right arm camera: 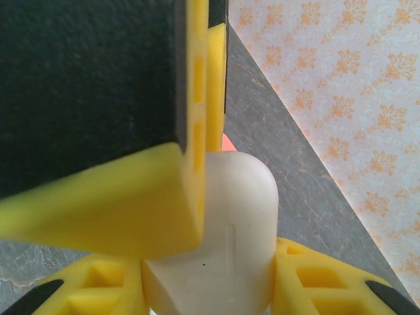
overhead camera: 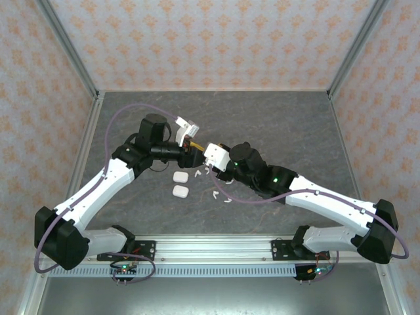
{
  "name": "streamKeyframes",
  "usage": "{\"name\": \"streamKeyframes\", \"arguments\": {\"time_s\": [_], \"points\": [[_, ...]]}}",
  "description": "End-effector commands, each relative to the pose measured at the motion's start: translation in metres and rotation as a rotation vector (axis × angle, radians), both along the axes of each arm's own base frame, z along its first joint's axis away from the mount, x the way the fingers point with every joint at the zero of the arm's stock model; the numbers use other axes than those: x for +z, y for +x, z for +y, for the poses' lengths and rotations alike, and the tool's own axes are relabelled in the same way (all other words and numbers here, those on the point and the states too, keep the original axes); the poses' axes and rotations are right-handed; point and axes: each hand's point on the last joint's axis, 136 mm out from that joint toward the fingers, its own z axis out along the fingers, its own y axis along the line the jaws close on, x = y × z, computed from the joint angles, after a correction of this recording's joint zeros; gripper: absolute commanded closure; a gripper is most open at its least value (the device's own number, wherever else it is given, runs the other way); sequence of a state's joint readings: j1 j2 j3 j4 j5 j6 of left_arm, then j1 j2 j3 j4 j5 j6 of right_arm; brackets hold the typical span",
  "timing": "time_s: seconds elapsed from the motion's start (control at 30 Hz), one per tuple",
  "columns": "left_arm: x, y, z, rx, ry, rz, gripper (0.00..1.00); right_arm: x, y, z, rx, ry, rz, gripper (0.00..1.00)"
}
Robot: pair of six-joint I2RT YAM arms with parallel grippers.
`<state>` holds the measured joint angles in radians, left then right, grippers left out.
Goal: Insert wireless bluetooth earbuds into charging case
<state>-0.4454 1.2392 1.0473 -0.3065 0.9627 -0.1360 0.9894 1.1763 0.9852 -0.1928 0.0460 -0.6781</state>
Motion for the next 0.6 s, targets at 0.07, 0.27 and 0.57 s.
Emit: {"name": "streamKeyframes", "arguments": {"time_s": [0.07,0.27,0.57], "points": [[0.0079,-0.0070,-0.0063,-0.040,-0.014,-0.015,0.56,0.0208,0.0047,0.0052,-0.016,0.069,-0.026,0.63],[0.0058,-0.0090,-0.0078,-0.045,-0.013,-0.008,0.58,0.0223,0.0029,0.0077,-0.007,0.090,-0.014,0.64],[0.0043,-0.0077,-0.0093,-0.045,-0.017,-0.015,0.76,0.0191,-0.0014,0.0096,0.012,0.090,0.012,0.62]]}}
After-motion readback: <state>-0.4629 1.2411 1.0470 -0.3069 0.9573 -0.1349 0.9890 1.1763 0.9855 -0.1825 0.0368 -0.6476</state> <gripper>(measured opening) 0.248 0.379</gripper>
